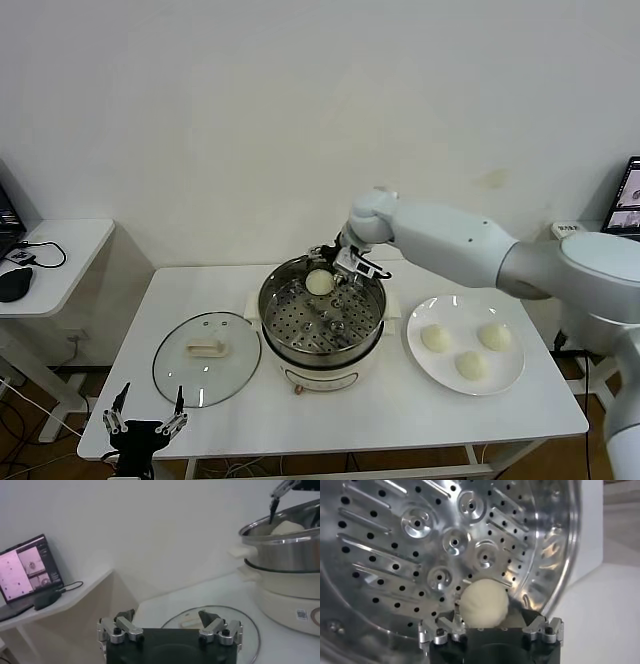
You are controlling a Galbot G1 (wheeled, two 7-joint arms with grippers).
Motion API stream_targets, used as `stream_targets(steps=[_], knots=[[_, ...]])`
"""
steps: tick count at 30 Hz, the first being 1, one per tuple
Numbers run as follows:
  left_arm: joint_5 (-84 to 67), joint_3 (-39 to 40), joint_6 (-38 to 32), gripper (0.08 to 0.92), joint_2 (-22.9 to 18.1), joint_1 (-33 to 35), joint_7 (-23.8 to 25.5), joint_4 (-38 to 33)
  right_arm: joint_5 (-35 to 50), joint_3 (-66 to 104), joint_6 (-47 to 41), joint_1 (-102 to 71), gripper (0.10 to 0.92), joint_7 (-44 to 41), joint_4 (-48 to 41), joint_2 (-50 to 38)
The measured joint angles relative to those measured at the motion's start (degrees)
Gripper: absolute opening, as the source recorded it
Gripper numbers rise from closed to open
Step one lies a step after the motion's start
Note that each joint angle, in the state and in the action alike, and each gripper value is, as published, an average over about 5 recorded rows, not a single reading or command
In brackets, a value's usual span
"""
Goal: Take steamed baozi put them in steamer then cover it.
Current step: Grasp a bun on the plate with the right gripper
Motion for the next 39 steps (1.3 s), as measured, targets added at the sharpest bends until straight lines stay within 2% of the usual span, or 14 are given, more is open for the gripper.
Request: stream_targets(steps=[10, 20, 29, 39], knots=[[-1.6, -1.5, 1.0, 0.823, 1.5, -1.1, 0.7, -0.8, 9.3, 0.9, -15.7, 5.1, 0.823, -4.9, 12.6, -14.1], [-2.8, -1.9, 1.5, 0.823, 2.9, -2.5, 1.1, -0.5, 10.6, 3.1, -23.8, 2.5, 0.823, -8.1, 21.5, -30.9], [-3.2, -2.0, 2.1, 0.823, 3.2, -3.3, 1.6, -0.1, 6.8, 9.3, -26.5, -8.1, 0.823, -8.5, 22.7, -38.0], [-3.2, -2.8, 2.8, 0.823, 3.6, -3.8, 2.1, 0.6, 1.9, 18.0, -26.8, -22.2, 0.823, -8.1, 18.0, -37.6]])
